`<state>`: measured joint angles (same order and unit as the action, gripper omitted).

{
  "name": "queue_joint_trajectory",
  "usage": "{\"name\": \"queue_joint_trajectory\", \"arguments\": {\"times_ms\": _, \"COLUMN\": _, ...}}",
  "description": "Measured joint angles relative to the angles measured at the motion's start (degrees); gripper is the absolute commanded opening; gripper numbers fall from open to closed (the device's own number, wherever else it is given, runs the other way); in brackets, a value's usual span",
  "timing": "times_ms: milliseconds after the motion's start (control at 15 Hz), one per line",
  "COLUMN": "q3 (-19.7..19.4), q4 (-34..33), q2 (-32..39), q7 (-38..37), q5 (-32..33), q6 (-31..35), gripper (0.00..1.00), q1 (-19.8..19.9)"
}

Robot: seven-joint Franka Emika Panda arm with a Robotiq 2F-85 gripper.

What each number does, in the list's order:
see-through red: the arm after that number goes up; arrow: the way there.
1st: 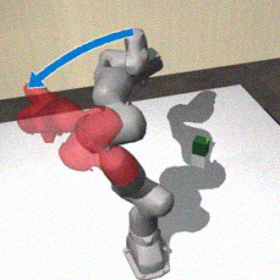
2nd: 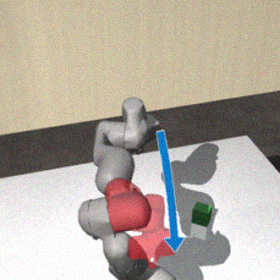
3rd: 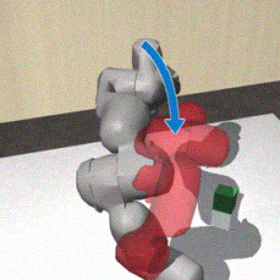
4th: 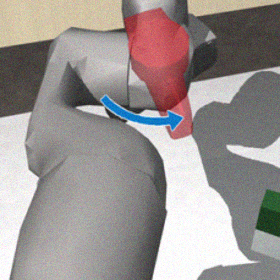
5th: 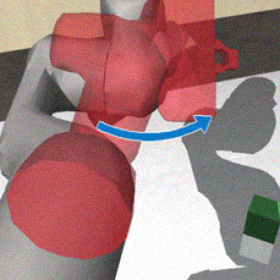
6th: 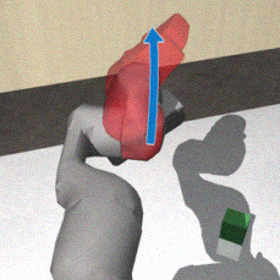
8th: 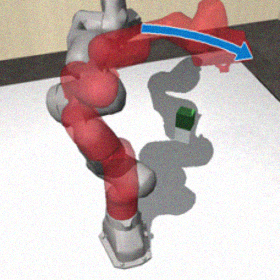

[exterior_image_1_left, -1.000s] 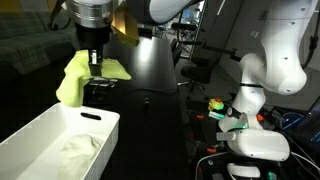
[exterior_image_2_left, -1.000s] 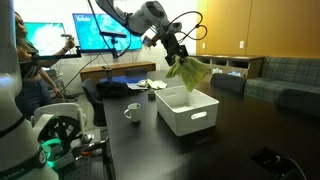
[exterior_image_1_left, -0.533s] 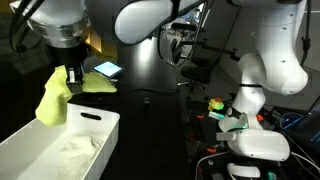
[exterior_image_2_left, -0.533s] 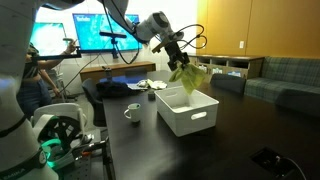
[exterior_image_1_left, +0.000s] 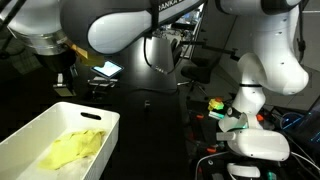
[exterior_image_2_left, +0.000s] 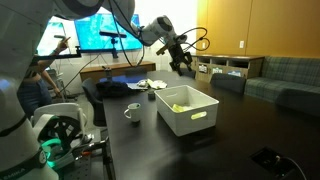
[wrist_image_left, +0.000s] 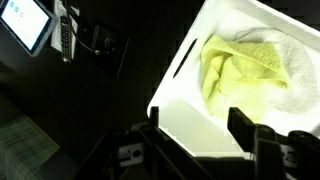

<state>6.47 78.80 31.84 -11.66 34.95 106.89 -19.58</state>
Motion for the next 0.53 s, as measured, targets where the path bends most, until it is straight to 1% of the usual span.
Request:
{"name": "queue_joint_trajectory", "arguments": {"times_ms": 267, "q3": -1.7, "q4": 1.9, "q2": -0.2, "q7": 0.6, "q5": -1.6, "q6": -0.4, "gripper": 1.0, "q1": 1.6}}
{"name": "queue_joint_trajectory", "arguments": {"times_ms": 400, "q3": -2.4, "q4": 5.0, "q2": -0.8, "q7": 0.6, "q5": -3.3, "q6": -0.4, "gripper": 1.0, "q1": 3.4}}
{"name": "queue_joint_trajectory", "arguments": {"times_ms": 533, "q3": -3.0, "q4": 9.4, "q2": -1.9, "q7": 0.7, "q5": -5.8, "q6": 0.0, "gripper": 1.0, "q1": 5.7}}
